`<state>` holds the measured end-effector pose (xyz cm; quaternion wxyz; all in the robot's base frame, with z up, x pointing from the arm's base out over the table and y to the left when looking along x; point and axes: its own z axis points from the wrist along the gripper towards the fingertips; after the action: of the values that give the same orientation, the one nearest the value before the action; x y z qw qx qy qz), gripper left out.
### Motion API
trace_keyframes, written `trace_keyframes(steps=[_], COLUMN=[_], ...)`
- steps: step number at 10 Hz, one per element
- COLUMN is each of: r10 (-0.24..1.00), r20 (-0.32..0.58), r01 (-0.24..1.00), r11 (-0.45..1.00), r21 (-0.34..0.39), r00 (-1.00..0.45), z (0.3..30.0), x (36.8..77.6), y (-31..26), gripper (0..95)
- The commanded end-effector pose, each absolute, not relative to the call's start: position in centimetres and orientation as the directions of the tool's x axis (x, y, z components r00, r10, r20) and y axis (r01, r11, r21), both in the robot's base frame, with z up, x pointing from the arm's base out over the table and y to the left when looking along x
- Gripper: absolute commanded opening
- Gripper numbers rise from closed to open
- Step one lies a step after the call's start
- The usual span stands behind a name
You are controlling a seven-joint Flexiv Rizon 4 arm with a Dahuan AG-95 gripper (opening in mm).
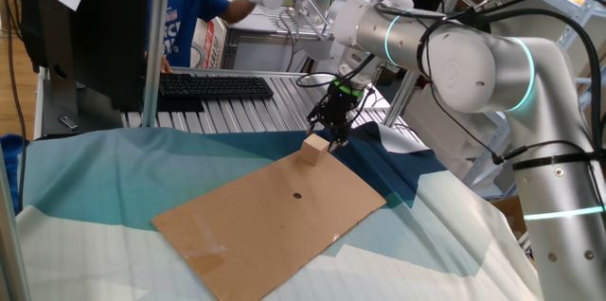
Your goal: Grab the block and place it at the designated location
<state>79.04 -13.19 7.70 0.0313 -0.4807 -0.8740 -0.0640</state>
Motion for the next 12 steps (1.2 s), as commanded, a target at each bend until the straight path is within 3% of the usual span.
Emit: trace_keyframes(steps=[1,3,11,12], r10=[0.813,0.819,0.840,0.841], r20=[0.104,0.085,0.088,0.089], r01=[0.819,0.823,0.845,0.845], r11=[0.567,0.566,0.533,0.532], r21=[0.087,0.054,0.043,0.044], r00=[-0.573,-0.568,-0.535,-0.534], z=[7.70,7.70,7.84,7.85], x=[78.92,78.92,78.90,78.90], y=[-13.13,-13.13,-13.23,-13.23], gripper=[76.0,76.0,76.0,57.0])
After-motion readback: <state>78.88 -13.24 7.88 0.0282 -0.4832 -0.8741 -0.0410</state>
